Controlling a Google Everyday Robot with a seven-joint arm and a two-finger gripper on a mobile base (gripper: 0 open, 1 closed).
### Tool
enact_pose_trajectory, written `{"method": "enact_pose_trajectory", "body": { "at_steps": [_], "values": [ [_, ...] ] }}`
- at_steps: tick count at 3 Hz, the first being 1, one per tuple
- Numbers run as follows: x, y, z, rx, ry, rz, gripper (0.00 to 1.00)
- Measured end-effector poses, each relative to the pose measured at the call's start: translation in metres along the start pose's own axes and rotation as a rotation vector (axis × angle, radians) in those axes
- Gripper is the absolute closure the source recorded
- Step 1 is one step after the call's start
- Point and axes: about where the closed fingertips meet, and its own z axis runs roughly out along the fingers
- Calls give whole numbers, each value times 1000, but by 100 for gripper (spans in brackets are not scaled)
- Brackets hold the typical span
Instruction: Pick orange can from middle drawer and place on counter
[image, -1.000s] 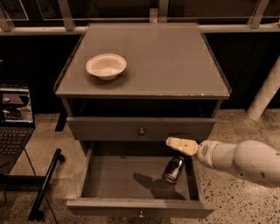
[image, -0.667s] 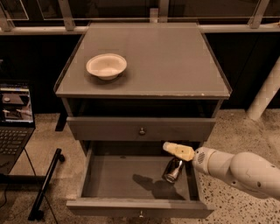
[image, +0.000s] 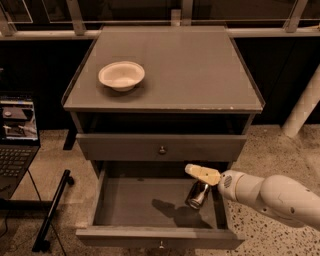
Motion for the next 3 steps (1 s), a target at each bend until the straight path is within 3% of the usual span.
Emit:
{"method": "enact_pose_trajectory", "body": {
  "at_steps": [1, 3],
  "values": [
    [11, -10, 19, -3, 15, 66, 0],
    [31, -30, 67, 9, 63, 115, 0]
  ]
}}
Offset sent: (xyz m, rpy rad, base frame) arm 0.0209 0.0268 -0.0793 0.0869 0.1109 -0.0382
